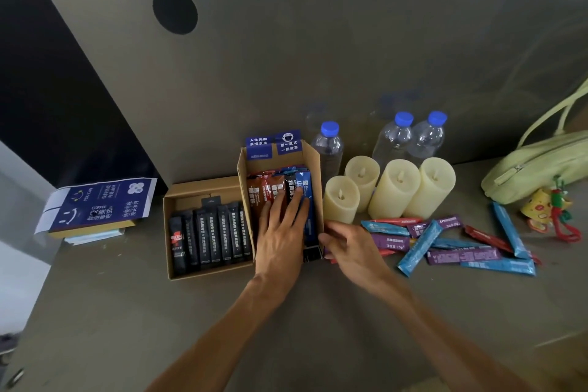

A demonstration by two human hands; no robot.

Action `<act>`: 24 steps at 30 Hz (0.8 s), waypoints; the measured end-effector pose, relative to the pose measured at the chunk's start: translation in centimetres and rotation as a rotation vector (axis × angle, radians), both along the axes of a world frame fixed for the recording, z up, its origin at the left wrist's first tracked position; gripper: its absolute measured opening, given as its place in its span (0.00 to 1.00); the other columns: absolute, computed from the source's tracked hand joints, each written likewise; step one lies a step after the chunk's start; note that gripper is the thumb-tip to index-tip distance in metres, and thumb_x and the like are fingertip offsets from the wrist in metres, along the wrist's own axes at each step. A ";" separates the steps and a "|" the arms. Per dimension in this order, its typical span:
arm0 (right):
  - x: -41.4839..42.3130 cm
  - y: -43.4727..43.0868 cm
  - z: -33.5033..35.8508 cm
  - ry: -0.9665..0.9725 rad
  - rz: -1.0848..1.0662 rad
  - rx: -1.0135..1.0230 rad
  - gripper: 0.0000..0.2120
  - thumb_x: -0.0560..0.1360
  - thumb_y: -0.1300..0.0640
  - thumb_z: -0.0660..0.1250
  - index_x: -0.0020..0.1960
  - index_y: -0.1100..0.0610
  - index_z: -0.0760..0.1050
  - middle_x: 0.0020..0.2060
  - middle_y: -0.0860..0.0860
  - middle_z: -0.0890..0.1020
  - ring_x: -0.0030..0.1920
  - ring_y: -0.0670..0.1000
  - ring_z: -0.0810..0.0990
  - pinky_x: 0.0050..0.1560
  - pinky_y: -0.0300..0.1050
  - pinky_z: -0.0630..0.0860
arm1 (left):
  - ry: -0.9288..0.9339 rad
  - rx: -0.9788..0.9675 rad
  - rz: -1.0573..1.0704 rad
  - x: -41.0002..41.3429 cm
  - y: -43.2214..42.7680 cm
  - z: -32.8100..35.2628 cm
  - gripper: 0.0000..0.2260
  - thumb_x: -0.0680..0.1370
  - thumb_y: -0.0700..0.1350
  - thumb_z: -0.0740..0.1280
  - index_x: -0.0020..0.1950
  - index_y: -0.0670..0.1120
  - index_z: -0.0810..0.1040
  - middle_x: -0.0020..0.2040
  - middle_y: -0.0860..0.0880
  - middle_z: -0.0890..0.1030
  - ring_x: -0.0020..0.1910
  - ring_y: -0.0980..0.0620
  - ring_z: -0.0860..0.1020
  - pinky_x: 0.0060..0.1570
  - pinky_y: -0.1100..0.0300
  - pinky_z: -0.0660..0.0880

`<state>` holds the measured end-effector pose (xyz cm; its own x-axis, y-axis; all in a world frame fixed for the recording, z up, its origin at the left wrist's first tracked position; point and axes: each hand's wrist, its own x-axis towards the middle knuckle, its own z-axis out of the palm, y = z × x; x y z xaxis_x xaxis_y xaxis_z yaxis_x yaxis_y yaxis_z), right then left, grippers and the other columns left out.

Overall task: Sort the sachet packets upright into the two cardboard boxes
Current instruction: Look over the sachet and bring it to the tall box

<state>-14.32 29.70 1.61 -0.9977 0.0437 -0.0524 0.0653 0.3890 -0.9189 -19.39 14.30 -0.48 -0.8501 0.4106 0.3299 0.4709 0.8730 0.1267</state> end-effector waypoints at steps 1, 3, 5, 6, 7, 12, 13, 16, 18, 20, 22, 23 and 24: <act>0.0 -0.1 0.2 -0.006 -0.003 -0.005 0.07 0.81 0.57 0.66 0.54 0.45 0.77 0.45 0.40 0.82 0.46 0.42 0.84 0.44 0.38 0.82 | -0.011 0.003 -0.002 0.0 0.0 0.0 0.37 0.68 0.41 0.77 0.75 0.46 0.68 0.77 0.48 0.64 0.76 0.43 0.60 0.75 0.45 0.55; 0.2 -0.2 0.4 -0.008 -0.018 -0.003 0.10 0.80 0.57 0.67 0.56 0.43 0.75 0.45 0.36 0.81 0.47 0.37 0.83 0.47 0.37 0.82 | -0.013 0.019 -0.013 0.3 -0.2 0.1 0.36 0.69 0.40 0.76 0.75 0.46 0.67 0.77 0.47 0.63 0.76 0.44 0.60 0.75 0.45 0.56; 0.7 0.0 0.2 -0.005 -0.047 -0.006 0.12 0.79 0.58 0.68 0.57 0.42 0.74 0.45 0.34 0.81 0.48 0.32 0.81 0.50 0.33 0.79 | -0.001 0.088 -0.019 1.1 -0.5 0.4 0.34 0.70 0.38 0.74 0.75 0.45 0.67 0.77 0.46 0.63 0.76 0.44 0.60 0.74 0.45 0.59; 1.2 0.5 -0.1 -0.010 -0.070 -0.013 0.12 0.79 0.59 0.68 0.57 0.43 0.76 0.46 0.36 0.82 0.49 0.33 0.81 0.50 0.33 0.79 | 0.006 0.152 -0.020 1.8 -0.4 0.6 0.32 0.71 0.37 0.73 0.74 0.45 0.68 0.76 0.46 0.65 0.75 0.44 0.62 0.73 0.45 0.62; 1.8 1.1 -0.6 -0.017 -0.097 -0.017 0.11 0.79 0.60 0.69 0.56 0.45 0.77 0.46 0.39 0.84 0.48 0.37 0.83 0.50 0.35 0.80 | 0.019 0.229 -0.020 2.7 -0.2 0.9 0.29 0.72 0.37 0.72 0.72 0.44 0.69 0.74 0.45 0.67 0.73 0.44 0.65 0.71 0.46 0.66; 4.8 7.1 -2.2 -0.094 -0.309 0.032 0.07 0.77 0.64 0.70 0.47 0.52 0.82 0.36 0.48 0.85 0.39 0.51 0.86 0.39 0.41 0.81 | -0.089 0.459 -0.181 6.4 3.6 1.5 0.06 0.77 0.40 0.67 0.53 0.47 0.78 0.51 0.50 0.78 0.49 0.51 0.75 0.50 0.56 0.74; 5.3 8.5 -2.4 -0.104 -0.351 0.074 0.09 0.77 0.64 0.70 0.44 0.51 0.82 0.35 0.48 0.85 0.37 0.49 0.85 0.39 0.40 0.82 | -0.203 0.459 -0.216 6.6 5.0 1.2 0.03 0.78 0.42 0.66 0.50 0.48 0.78 0.48 0.51 0.78 0.46 0.52 0.76 0.47 0.54 0.75; 6.4 12.6 -2.7 -0.171 -0.438 0.269 0.11 0.76 0.64 0.67 0.40 0.51 0.80 0.34 0.49 0.84 0.29 0.41 0.81 0.34 0.31 0.76 | -0.535 0.378 -0.213 6.9 9.7 -0.3 0.04 0.80 0.46 0.63 0.50 0.48 0.76 0.48 0.49 0.80 0.47 0.47 0.79 0.47 0.49 0.76; 6.9 14.6 -3.0 -0.247 -0.462 0.320 0.12 0.76 0.65 0.64 0.37 0.53 0.79 0.33 0.48 0.83 0.30 0.45 0.81 0.34 0.36 0.76 | -0.616 0.314 -0.140 6.9 12.4 -1.2 0.05 0.80 0.48 0.63 0.51 0.49 0.77 0.51 0.48 0.82 0.51 0.44 0.80 0.49 0.49 0.77; 7.2 16.2 -3.4 -0.312 -0.480 0.343 0.15 0.75 0.65 0.63 0.34 0.51 0.78 0.33 0.48 0.82 0.33 0.51 0.81 0.38 0.44 0.78 | -0.651 0.270 -0.060 6.9 14.8 -1.7 0.08 0.79 0.51 0.64 0.53 0.49 0.78 0.53 0.47 0.82 0.53 0.43 0.80 0.51 0.49 0.78; 7.3 17.1 -3.6 -0.353 -0.503 0.319 0.16 0.75 0.65 0.63 0.34 0.50 0.78 0.33 0.48 0.82 0.32 0.50 0.80 0.36 0.42 0.77 | -0.669 0.207 -0.010 7.1 16.5 -2.1 0.13 0.78 0.54 0.66 0.58 0.49 0.77 0.57 0.47 0.81 0.57 0.43 0.79 0.53 0.49 0.76; 7.3 17.2 -3.6 -0.361 -0.516 0.281 0.15 0.76 0.65 0.63 0.35 0.51 0.78 0.33 0.49 0.82 0.31 0.49 0.78 0.33 0.38 0.76 | -0.671 0.184 0.007 7.1 17.2 -2.3 0.14 0.78 0.55 0.66 0.60 0.49 0.77 0.58 0.46 0.81 0.58 0.42 0.79 0.54 0.49 0.75; 7.3 17.3 -3.5 -0.369 -0.527 0.240 0.15 0.77 0.65 0.63 0.36 0.52 0.79 0.33 0.50 0.82 0.29 0.48 0.77 0.29 0.35 0.73 | -0.671 0.174 0.019 7.1 17.6 -2.5 0.15 0.78 0.54 0.66 0.61 0.49 0.76 0.58 0.46 0.80 0.58 0.43 0.79 0.54 0.49 0.75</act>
